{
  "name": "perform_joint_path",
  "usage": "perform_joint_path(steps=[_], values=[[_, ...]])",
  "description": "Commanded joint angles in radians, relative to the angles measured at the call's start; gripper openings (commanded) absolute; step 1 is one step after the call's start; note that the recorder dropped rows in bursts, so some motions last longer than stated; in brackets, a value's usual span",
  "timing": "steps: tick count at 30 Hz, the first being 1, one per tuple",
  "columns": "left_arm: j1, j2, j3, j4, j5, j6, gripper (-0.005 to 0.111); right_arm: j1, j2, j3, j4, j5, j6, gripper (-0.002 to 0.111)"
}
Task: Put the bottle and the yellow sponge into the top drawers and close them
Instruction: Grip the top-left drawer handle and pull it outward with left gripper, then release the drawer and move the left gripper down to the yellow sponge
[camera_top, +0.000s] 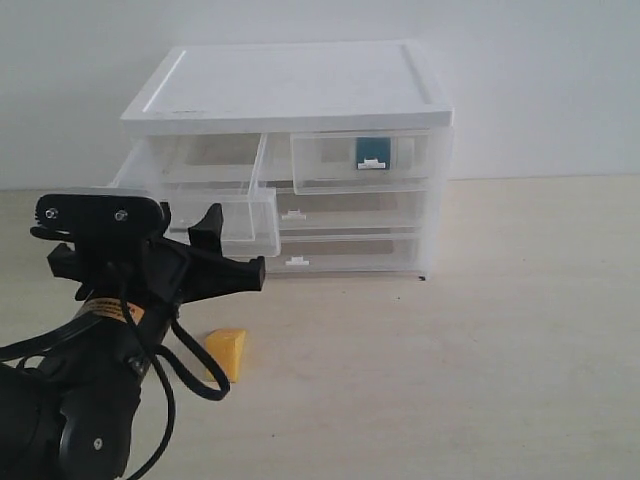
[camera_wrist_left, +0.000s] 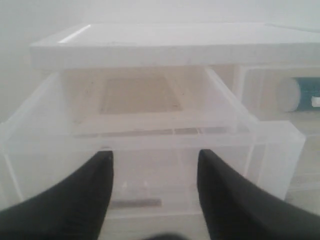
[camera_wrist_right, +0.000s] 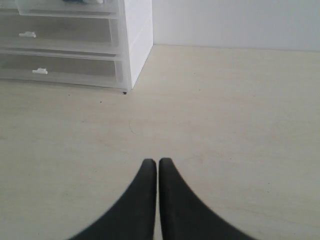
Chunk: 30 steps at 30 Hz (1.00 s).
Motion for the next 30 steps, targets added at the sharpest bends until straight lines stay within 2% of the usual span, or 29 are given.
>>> perform_joint_path(steps=[1,5,8,15,20,30], values=[[-0.006,-0.010,0.005,0.016,-0.017,-0.019,0.051,-0.002,-0.005,0.000,-0.008,-0.008,-0.002,0.000],[-0.006,-0.012,0.005,0.007,-0.005,-0.019,0.063,-0.002,-0.005,0.000,-0.008,-0.008,-0.002,0.000],[-0.006,-0.026,0.005,-0.050,0.105,-0.008,0.070,-0.002,-0.005,0.000,-0.008,-0.008,-0.002,0.000],[-0.006,-0.080,0.010,-0.192,0.298,0.115,0.070,-0.002,-0.005,0.000,-0.008,-0.008,-0.002,0.000],[-0.006,-0.142,0.012,-0.203,0.446,0.179,0.070,-0.002,-0.005,0.000,-0.008,-0.008,-0.002,0.000],[-0.006,-0.288,0.158,-0.204,0.536,0.222,0.070,-0.002,-0.005,0.000,-0.008,-0.008,-0.002,0.000]])
